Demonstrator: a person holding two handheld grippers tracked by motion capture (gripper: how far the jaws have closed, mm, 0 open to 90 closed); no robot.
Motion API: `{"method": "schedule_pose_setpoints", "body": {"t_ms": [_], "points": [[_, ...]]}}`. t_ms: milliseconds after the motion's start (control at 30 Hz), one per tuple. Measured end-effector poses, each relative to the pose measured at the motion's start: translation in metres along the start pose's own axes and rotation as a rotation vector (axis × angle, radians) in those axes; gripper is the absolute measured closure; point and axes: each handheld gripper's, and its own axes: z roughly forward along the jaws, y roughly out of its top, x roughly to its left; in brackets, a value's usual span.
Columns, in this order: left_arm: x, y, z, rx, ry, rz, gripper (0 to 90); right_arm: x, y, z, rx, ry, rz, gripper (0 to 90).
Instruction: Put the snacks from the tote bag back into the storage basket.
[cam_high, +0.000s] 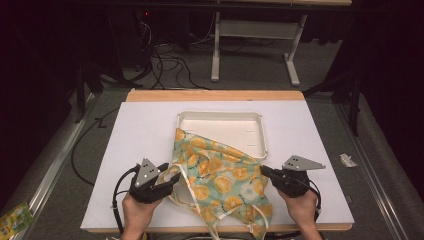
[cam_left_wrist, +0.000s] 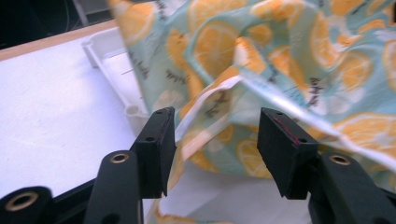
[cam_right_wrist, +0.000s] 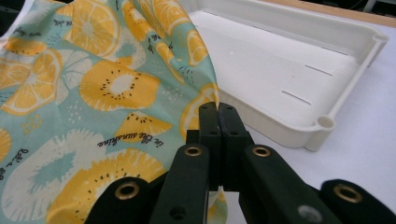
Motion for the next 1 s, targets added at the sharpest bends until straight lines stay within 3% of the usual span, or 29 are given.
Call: {"method": "schedule_pose_setpoints", "body": {"t_ms": [200, 500, 767, 1000], "points": [[0.004, 0.0, 0.002, -0.003, 0.008, -0.026, 44.4, -0.009, -0.006, -0.002, 0.01, -0.015, 0.027, 90.0], [0.011, 0.0, 0.022, 0.069, -0.011, -0.046, 46.5, -0.019, -0.015, -0.001, 0.02, -0.036, 0.035, 90.0], [0.007, -0.001, 0.035, 0.091, -0.115, -0.038, 86.9, -0.031, -0.024, 0.002, 0.052, -0.07, 0.063, 90.0], [0.002, 0.0, 0.037, 0.096, -0.157, -0.016, 89.9, -0.043, -0.032, 0.01, 0.102, -0.096, 0.09, 90.0]]}}
